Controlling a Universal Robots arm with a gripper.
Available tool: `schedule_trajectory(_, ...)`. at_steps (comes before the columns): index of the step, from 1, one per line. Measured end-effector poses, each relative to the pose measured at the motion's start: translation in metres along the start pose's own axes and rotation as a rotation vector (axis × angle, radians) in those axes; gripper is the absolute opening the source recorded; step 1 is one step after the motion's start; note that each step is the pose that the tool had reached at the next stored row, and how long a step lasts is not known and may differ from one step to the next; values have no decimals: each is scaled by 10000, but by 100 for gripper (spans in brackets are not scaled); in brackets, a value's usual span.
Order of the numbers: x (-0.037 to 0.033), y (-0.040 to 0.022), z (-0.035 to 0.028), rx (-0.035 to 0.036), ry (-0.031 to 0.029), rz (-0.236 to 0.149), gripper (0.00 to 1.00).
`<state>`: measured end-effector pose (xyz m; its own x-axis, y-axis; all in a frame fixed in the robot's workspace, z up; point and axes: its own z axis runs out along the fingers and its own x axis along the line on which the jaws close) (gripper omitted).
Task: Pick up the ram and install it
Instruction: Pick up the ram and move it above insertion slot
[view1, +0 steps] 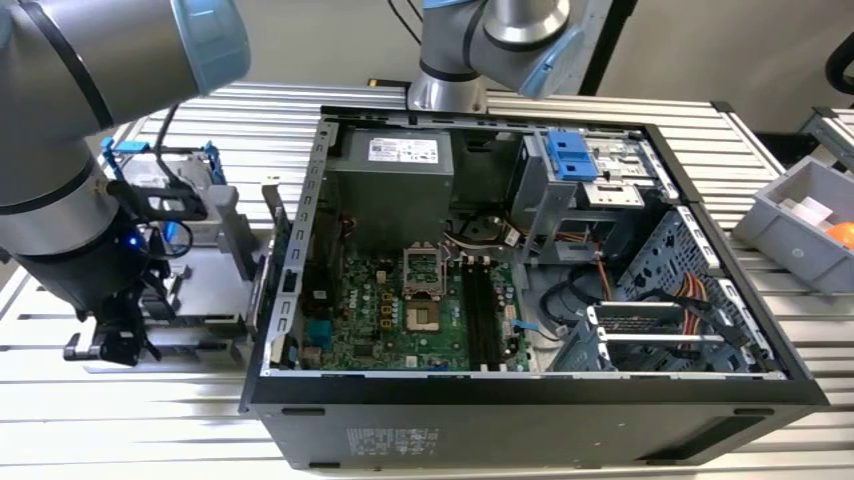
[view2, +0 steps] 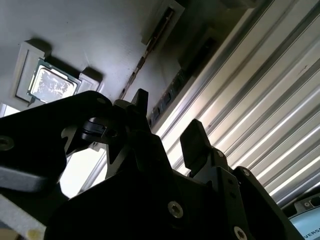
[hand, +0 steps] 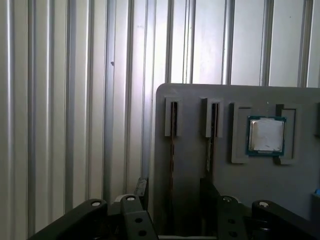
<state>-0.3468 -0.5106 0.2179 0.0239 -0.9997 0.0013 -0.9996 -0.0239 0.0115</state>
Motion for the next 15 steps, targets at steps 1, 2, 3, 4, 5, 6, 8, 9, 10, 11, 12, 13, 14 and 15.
schedule_trajectory(1, 0, 0, 10, 0, 0, 0, 100)
schedule_trajectory(2, 0, 0, 21, 0, 1, 0, 100)
schedule_trajectory(3, 0, 0, 33, 0, 0, 0, 100)
schedule_trajectory(4, 0, -1, 47, 1, -1, 2, 100)
schedule_trajectory(5, 0, -1, 59, 1, -1, 3, 100)
schedule_trajectory(6, 0, -1, 69, 0, 0, 5, 100)
schedule_trajectory(8, 0, -1, 92, 0, 0, 10, 100)
schedule_trajectory(9, 0, -1, 105, 0, 0, 12, 100)
schedule_trajectory(10, 0, -1, 116, 0, 0, 14, 100)
schedule_trajectory(11, 0, -1, 124, 0, 0, 16, 100)
schedule_trajectory(12, 0, -1, 131, -1, 1, 18, 100)
schedule_trajectory(13, 0, -1, 138, -1, 1, 22, 100)
schedule_trajectory(14, 0, 1, 144, -1, 1, 31, 100)
schedule_trajectory(15, 0, 1, 151, -1, 0, 40, 100)
